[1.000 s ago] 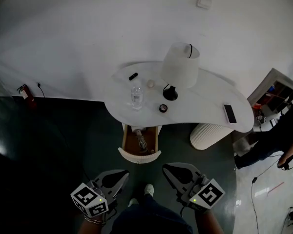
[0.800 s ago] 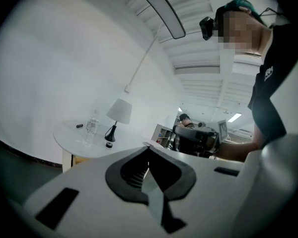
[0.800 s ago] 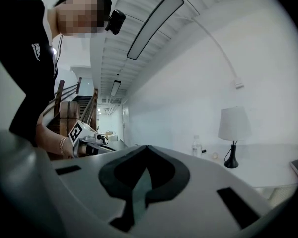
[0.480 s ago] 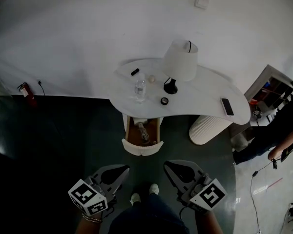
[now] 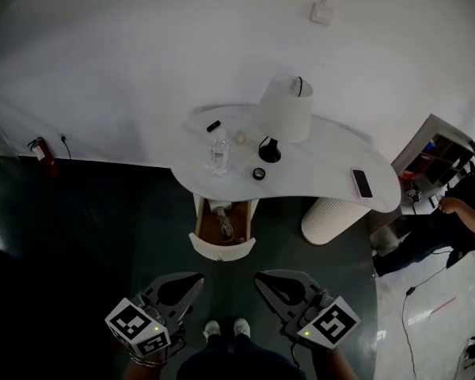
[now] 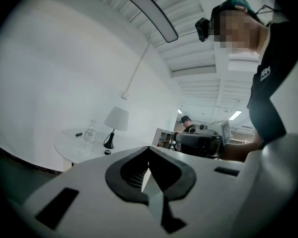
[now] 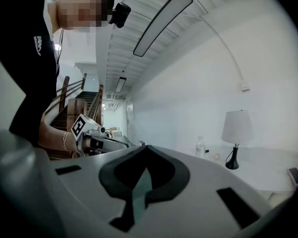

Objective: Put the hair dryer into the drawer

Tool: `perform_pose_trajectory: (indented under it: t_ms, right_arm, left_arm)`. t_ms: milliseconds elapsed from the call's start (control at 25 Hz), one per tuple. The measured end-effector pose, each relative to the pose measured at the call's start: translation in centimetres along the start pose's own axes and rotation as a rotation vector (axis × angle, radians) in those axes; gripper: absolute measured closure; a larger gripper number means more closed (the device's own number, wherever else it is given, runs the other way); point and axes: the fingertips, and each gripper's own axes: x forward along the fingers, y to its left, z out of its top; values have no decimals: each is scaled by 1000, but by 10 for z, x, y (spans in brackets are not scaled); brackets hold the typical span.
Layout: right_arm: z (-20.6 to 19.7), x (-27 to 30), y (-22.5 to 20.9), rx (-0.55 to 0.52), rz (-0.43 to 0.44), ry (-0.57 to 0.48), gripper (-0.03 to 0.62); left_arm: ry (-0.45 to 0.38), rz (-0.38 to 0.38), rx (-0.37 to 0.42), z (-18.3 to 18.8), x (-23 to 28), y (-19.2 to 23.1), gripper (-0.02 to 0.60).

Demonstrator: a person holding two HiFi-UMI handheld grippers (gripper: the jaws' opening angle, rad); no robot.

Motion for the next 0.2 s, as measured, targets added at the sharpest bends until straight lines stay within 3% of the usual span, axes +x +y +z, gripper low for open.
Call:
perform_pose_trajectory:
  t_ms: [200]
  right_arm:
    - [1,-5,-9,19,14,-20,577]
  left_arm:
    - [-9,-4,10,1,14,-9,574]
